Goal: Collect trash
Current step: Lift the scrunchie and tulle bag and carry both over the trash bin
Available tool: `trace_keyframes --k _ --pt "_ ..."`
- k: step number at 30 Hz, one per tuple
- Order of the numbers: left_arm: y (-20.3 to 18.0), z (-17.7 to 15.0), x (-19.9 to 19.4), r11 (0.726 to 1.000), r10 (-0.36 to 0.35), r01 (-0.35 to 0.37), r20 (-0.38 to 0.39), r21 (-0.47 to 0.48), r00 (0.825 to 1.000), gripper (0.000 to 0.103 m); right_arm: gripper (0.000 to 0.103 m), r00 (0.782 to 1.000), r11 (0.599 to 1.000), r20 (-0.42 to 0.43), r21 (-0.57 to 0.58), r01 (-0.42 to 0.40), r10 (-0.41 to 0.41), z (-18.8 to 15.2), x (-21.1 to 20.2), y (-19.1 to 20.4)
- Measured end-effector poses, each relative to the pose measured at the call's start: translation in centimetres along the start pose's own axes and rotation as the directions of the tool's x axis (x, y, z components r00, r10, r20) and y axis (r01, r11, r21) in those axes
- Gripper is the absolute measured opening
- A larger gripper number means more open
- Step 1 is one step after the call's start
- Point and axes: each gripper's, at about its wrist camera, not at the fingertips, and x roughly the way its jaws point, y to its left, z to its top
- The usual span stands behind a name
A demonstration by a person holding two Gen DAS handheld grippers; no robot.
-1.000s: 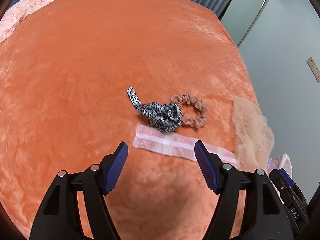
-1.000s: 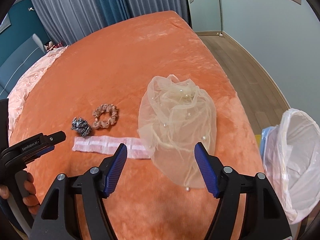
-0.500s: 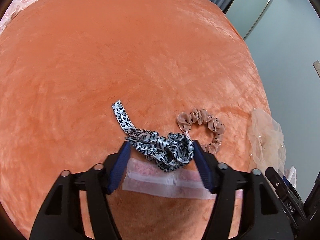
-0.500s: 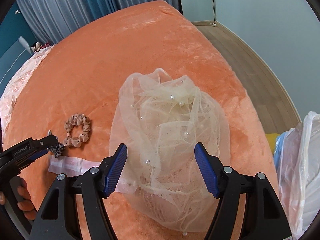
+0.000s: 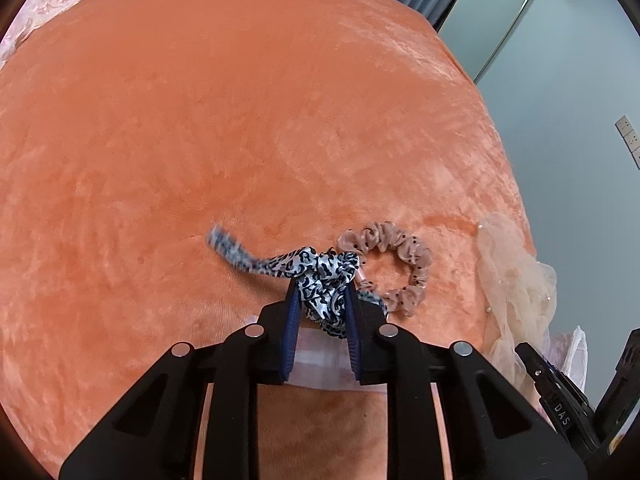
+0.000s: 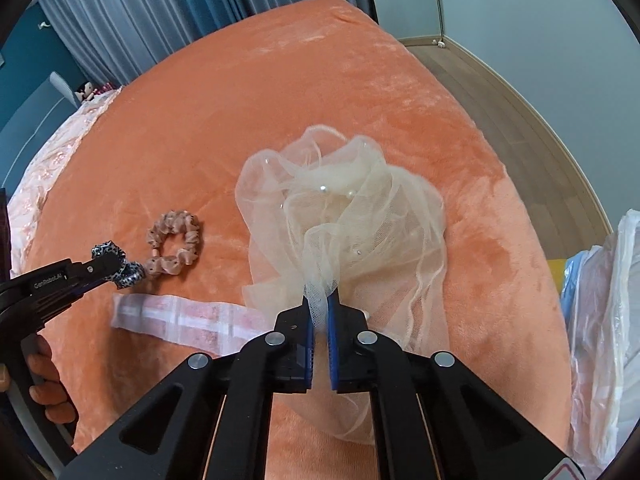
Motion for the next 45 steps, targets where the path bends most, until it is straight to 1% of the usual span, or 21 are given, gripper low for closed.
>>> trace_keyframes --k 3,6,12,19,25,31,35,43,45 --pt "-0.8 -0.1 -1.6 1.000 -0.010 0.009 0.022 0.007 1.000 0.020 0.005 0.999 1.000 0.029 0.000 -0.017 0.017 0.3 -2.0 0.1" --pt "-2.0 -0.4 -3.9 0.999 -0.029 0.028 0.052 0.021 0.998 0.020 0.005 0.997 0.999 0.068 -0.001 -0.033 0.033 0.6 -4.6 0.3" --pt "-5.8 -1.5 -9.4 0.994 -0.087 0.079 0.108 0.075 0.990 0.020 0.005 0.986 0.998 0.156 -0.003 -0.060 0.059 0.8 -10.6 0.2" --pt "-11.7 -4.1 -14.7 0.978 -0.154 0.129 0.149 0.163 0.977 0.020 0.005 0.964 0.997 0.256 0.004 -0.072 0.069 0.1 -17.7 -1.0" --pt "-16.7 -7.1 -18.1 0.956 -0.199 0.153 0.169 0.249 0.965 0.020 0.005 0.940 0.997 0.335 0.024 -0.071 0.059 -1.0 -23.3 -3.5" --pt "-21.9 -10.4 -20.4 0.927 -0.234 0.166 0.171 0.336 0.957 0.020 0.005 0.919 0.996 0.392 0.066 -0.065 0.034 -2.2 -27.3 -7.3" --pt "-24.8 -12.4 -21.1 0.907 -0.254 0.177 0.161 0.382 0.954 0.020 0.005 0.908 0.994 0.419 0.096 -0.055 0.009 -3.3 -29.4 -10.0" --pt "-29.6 -15.7 -21.5 0.864 -0.280 0.190 0.132 0.467 0.951 0.020 0.005 0.891 0.987 0.453 0.156 -0.048 -0.028 -5.0 -32.0 -14.3" --pt "-30.6 -16.3 -21.5 0.854 -0.285 0.192 0.126 0.484 0.950 0.020 0.005 0.888 0.985 0.458 0.167 -0.047 -0.035 -5.2 -32.3 -14.7"
